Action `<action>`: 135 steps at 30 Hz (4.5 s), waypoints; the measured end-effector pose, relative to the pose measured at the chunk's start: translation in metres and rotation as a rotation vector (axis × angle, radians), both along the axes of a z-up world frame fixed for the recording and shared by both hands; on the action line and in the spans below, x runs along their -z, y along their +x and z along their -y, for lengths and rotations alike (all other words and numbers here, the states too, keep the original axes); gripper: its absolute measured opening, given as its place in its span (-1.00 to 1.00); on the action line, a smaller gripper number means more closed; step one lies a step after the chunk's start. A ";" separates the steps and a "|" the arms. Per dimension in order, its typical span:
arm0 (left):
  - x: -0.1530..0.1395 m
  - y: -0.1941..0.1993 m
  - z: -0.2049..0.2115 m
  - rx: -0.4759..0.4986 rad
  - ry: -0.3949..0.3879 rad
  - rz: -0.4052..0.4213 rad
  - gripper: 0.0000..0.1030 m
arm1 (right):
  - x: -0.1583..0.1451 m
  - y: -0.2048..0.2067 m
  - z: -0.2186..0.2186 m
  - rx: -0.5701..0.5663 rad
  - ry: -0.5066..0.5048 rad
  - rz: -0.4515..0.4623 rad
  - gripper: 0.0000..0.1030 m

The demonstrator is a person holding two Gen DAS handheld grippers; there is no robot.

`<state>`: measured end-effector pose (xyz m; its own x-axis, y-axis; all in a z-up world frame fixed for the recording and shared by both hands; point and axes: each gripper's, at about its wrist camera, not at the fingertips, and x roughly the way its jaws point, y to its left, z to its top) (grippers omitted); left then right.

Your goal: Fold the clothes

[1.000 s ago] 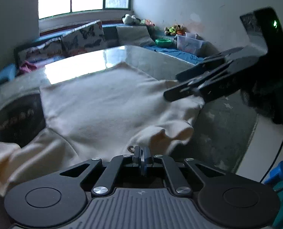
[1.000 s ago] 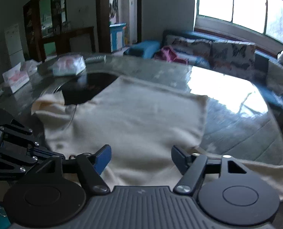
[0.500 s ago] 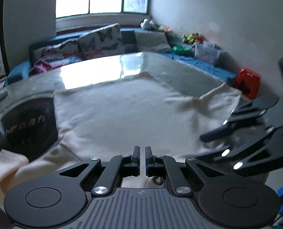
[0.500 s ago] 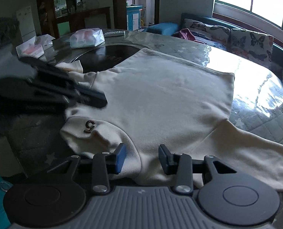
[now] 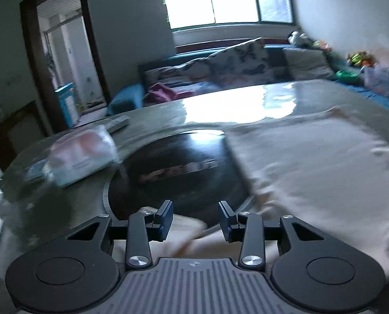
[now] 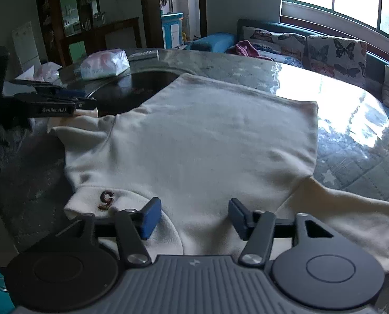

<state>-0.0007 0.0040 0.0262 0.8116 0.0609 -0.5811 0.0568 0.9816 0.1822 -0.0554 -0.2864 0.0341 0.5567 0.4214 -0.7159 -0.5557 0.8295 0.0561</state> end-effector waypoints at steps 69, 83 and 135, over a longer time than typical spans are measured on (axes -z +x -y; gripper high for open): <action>-0.001 -0.021 0.036 0.147 -0.242 -0.036 -0.60 | 0.025 0.055 0.007 0.222 0.028 0.081 1.00; 0.012 -0.007 0.049 0.158 -0.209 -0.068 -0.39 | 0.029 0.052 -0.002 0.236 -0.006 0.111 1.00; 0.013 -0.057 0.097 0.338 -0.126 -0.064 0.13 | 0.006 -0.023 0.010 0.168 -0.109 0.194 1.00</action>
<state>-0.0580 -0.0933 0.0130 0.7356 -0.2794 -0.6171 0.3887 0.9202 0.0468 -0.0786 -0.2963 0.0279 0.7434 0.2382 -0.6250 -0.4017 0.9061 -0.1324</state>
